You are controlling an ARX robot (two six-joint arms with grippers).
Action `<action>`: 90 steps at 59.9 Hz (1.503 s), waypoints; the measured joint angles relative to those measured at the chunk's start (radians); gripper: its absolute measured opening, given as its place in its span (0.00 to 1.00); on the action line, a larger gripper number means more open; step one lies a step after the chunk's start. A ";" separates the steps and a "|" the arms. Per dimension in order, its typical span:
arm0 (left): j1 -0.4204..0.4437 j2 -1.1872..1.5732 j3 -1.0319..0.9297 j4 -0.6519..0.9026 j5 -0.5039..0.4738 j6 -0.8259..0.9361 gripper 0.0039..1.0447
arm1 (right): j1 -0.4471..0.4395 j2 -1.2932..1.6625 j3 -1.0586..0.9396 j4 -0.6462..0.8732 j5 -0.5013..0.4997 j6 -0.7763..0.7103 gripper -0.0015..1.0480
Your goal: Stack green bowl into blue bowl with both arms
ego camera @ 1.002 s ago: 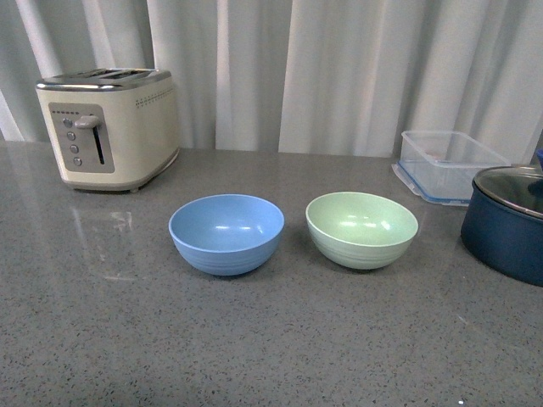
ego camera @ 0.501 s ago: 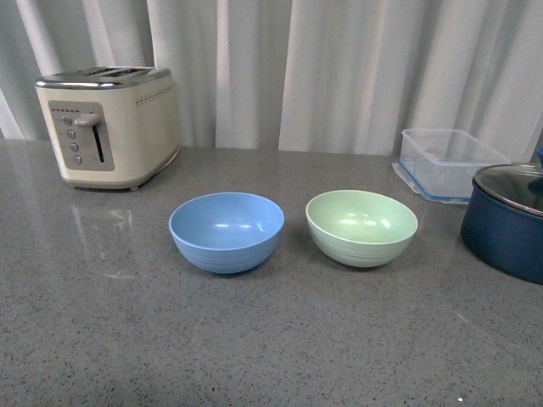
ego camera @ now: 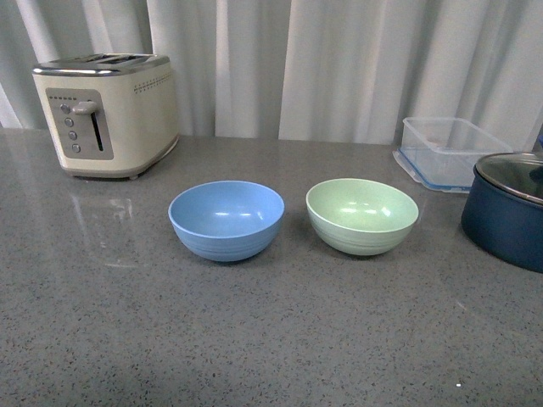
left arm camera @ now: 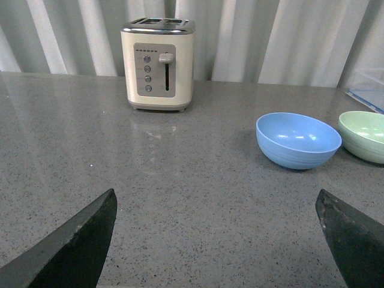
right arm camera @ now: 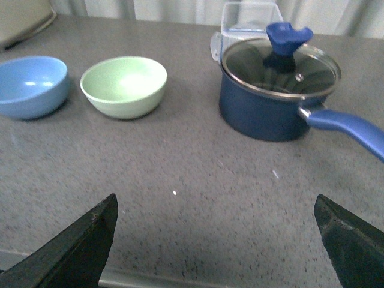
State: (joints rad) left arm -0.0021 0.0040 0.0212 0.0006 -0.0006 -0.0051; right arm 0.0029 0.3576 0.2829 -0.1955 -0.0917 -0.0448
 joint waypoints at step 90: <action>0.000 0.000 0.000 0.000 0.000 0.000 0.94 | 0.213 1.657 1.178 -0.203 0.210 0.367 0.90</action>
State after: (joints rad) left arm -0.0021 0.0040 0.0212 0.0006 -0.0006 -0.0051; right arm 0.2157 2.0144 1.4612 -0.3988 0.1184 0.3222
